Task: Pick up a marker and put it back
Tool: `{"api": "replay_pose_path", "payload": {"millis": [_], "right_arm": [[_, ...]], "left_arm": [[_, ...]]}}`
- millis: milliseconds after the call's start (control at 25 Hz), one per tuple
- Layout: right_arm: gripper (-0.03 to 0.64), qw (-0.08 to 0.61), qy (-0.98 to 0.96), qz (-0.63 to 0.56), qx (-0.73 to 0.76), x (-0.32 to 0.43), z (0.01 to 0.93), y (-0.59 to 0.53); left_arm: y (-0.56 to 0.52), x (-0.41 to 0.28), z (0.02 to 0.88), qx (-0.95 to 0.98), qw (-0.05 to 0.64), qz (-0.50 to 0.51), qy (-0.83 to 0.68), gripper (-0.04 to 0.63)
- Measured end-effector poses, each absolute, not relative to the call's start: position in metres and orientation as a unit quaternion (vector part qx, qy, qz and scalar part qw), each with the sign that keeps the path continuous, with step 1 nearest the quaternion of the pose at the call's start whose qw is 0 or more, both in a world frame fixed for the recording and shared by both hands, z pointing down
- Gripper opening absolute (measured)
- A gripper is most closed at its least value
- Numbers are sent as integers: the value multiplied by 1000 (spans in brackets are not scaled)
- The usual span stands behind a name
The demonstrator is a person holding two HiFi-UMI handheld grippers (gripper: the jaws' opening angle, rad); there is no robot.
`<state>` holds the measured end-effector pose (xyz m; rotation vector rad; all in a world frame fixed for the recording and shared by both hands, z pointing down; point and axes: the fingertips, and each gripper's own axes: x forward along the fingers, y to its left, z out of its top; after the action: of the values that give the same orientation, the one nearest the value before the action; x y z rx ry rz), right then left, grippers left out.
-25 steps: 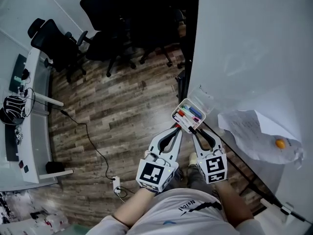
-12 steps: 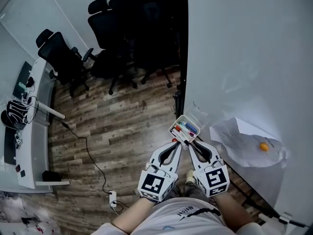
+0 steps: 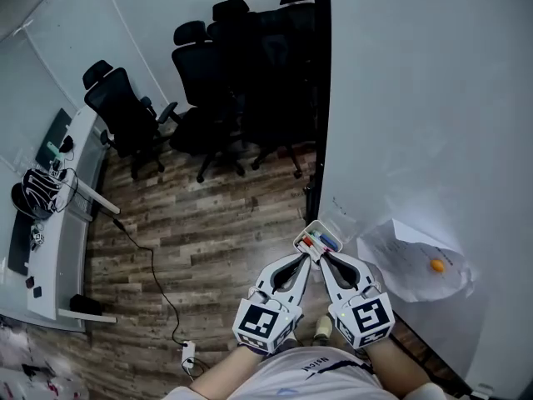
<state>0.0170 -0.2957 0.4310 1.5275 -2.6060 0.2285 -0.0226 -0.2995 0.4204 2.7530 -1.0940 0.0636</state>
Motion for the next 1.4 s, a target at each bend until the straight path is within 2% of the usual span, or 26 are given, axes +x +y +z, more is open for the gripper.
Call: {"api": "replay_pose_path", "payload": {"millis": [480,1400], "right_arm": [[14,35,-866,39,498,14,378,-295],[14,38,-863,32,502,11,373,-289]], "left_arm": [[-296,-29,376,929,82,-14,-361,12],[-288,-30,368,930,72,-20,-359,12]]}}
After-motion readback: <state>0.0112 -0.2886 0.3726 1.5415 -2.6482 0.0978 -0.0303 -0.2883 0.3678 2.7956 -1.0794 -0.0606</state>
